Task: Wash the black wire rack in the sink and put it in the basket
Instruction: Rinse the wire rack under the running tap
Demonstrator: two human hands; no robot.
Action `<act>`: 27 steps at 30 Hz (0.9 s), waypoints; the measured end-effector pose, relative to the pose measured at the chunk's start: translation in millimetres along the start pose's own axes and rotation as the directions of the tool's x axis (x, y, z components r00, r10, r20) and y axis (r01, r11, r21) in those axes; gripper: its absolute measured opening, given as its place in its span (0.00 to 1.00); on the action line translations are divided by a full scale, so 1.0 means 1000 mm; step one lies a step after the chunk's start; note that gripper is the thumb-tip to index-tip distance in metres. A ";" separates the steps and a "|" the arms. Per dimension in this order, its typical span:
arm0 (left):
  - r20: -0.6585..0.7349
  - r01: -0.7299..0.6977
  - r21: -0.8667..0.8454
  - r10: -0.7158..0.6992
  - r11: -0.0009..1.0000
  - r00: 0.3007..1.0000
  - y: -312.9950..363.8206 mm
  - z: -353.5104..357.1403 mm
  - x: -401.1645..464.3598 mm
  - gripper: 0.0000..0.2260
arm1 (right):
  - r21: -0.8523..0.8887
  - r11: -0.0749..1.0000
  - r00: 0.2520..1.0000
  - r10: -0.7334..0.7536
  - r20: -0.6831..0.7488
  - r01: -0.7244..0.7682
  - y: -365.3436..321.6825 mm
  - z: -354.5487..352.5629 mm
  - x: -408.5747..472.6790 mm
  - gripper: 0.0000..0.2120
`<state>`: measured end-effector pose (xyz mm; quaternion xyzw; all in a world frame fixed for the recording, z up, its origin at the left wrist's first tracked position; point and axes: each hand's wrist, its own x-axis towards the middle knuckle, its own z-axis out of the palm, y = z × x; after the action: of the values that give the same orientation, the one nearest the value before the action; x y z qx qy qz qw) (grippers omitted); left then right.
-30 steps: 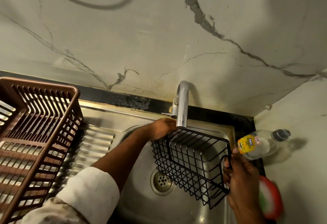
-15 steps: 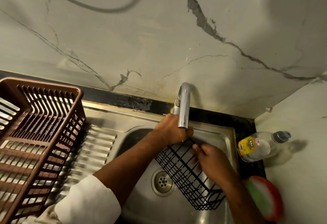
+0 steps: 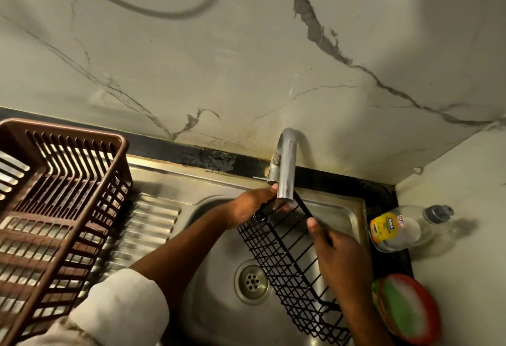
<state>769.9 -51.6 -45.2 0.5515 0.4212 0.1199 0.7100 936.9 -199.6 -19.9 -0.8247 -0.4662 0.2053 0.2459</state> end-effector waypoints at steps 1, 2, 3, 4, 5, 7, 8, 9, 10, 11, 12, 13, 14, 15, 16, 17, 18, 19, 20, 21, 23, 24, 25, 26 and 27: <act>0.011 0.016 -0.015 -0.016 1.000 1.000 -0.002 0.002 -0.002 0.12 | -0.026 1.000 1.000 0.000 -0.022 -0.001 0.000 -0.001 -0.001 0.25; 0.022 0.018 -0.010 -0.017 1.000 1.000 -0.003 0.004 -0.002 0.12 | -0.048 0.999 0.999 0.010 -0.038 -0.012 0.001 0.000 -0.002 0.25; 0.002 0.013 -0.007 -0.013 1.000 1.000 -0.001 0.004 -0.002 0.13 | -0.056 0.998 0.999 0.026 -0.046 -0.029 0.001 0.000 -0.003 0.27; -0.003 0.000 0.012 0.000 1.000 1.000 0.002 0.005 -0.002 0.16 | -0.047 0.998 0.997 0.048 -0.055 -0.050 0.001 0.001 -0.004 0.30; -0.007 -0.011 0.010 0.011 1.000 1.000 0.007 0.006 -0.001 0.18 | -0.035 0.997 0.996 0.067 -0.065 -0.069 0.001 0.002 -0.005 0.32; 0.039 -0.046 0.036 0.044 0.998 0.998 0.014 0.009 0.004 0.21 | -0.074 0.993 0.993 0.084 -0.077 -0.090 0.001 0.003 -0.004 0.34; 0.070 -0.094 0.081 0.088 0.992 0.994 0.019 0.015 0.004 0.20 | -0.133 0.987 0.994 0.078 -0.075 -0.087 0.000 0.005 -0.003 0.34; 0.110 -0.128 0.137 0.113 0.982 0.987 0.024 0.022 0.003 0.17 | -0.198 0.977 0.996 0.068 -0.065 -0.080 -0.001 0.007 -0.003 0.33; 0.131 -0.165 0.168 0.144 0.972 0.981 0.027 0.030 0.003 0.15 | -0.243 0.967 0.996 0.072 -0.050 -0.082 -0.001 0.008 -0.003 0.32; 0.122 -0.194 0.210 0.171 0.958 0.978 0.026 0.035 0.004 0.16 | -0.253 0.963 0.996 0.085 -0.039 -0.093 0.000 0.010 -0.003 0.32; 0.117 -0.199 0.215 0.177 0.956 0.977 0.027 0.039 0.003 0.20 | -0.236 0.966 0.995 0.095 -0.040 -0.102 0.002 0.011 -0.003 0.31; 0.104 -0.184 0.204 0.165 0.962 0.981 0.025 0.040 0.003 0.22 | -0.214 0.971 0.994 0.099 -0.054 -0.109 0.006 0.012 -0.003 0.31; 0.110 -0.163 0.178 0.145 0.970 0.983 0.026 0.039 0.000 0.24 | -0.191 0.976 0.993 0.095 -0.070 -0.107 0.008 0.011 -0.004 0.31; 0.115 -0.156 0.175 0.137 0.972 0.984 0.019 0.034 0.003 0.25 | -0.162 0.981 0.993 0.092 -0.078 -0.104 0.010 0.011 -0.006 0.32; 0.128 -0.139 0.166 0.119 0.976 0.985 0.016 0.031 0.003 0.25 | -0.126 0.987 0.993 0.090 -0.073 -0.099 0.012 0.011 -0.008 0.33; 0.135 -0.120 0.152 0.099 0.981 0.986 0.012 0.028 0.003 0.27 | -0.087 0.992 0.994 0.090 -0.068 -0.096 0.013 0.011 -0.010 0.33; 0.138 -0.105 0.132 0.086 0.986 0.987 0.011 0.028 0.003 0.27 | -0.052 0.994 0.994 0.092 -0.062 -0.095 0.013 0.009 -0.013 0.33; 0.141 -0.094 0.122 0.076 0.988 0.987 0.010 0.027 0.003 0.27 | -0.016 0.995 0.993 0.101 -0.063 -0.102 0.013 0.006 -0.015 0.34; 0.116 -0.085 0.114 0.072 0.990 0.991 0.008 0.026 0.004 0.27 | 0.027 0.993 0.991 0.116 -0.063 -0.114 0.012 0.003 -0.017 0.35; 0.083 -0.068 0.107 0.059 0.992 0.995 0.006 0.023 0.004 0.26 | 0.072 0.990 0.990 0.125 -0.063 -0.120 0.012 0.001 -0.018 0.36; 0.032 -0.015 0.081 0.013 0.997 0.999 0.004 0.017 0.005 0.19 | 0.149 0.983 0.990 0.121 -0.078 -0.108 0.013 -0.004 -0.021 0.35; 0.020 -0.004 0.083 0.003 0.997 1.000 0.003 0.013 0.006 0.17 | 0.177 0.980 0.990 0.107 -0.093 -0.089 0.014 -0.007 -0.022 0.34; 0.000 0.013 0.098 -0.013 0.995 1.000 0.001 0.012 0.007 0.17 | 0.204 0.976 0.989 0.099 -0.109 -0.075 0.014 -0.008 -0.024 0.33; -0.008 0.025 0.100 -0.024 0.995 1.000 -0.002 0.010 0.009 0.16 | 0.227 0.971 0.988 0.103 -0.119 -0.074 0.013 -0.009 -0.025 0.33; -0.021 0.036 0.090 -0.034 0.995 0.999 -0.004 0.010 0.011 0.12 | 0.234 0.969 0.985 0.110 -0.133 -0.076 0.013 -0.008 -0.026 0.33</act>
<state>782.4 -52.8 -53.0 0.5744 0.4427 0.0935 0.6821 937.5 -229.9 -18.8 -0.8247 -0.3810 0.2083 0.3624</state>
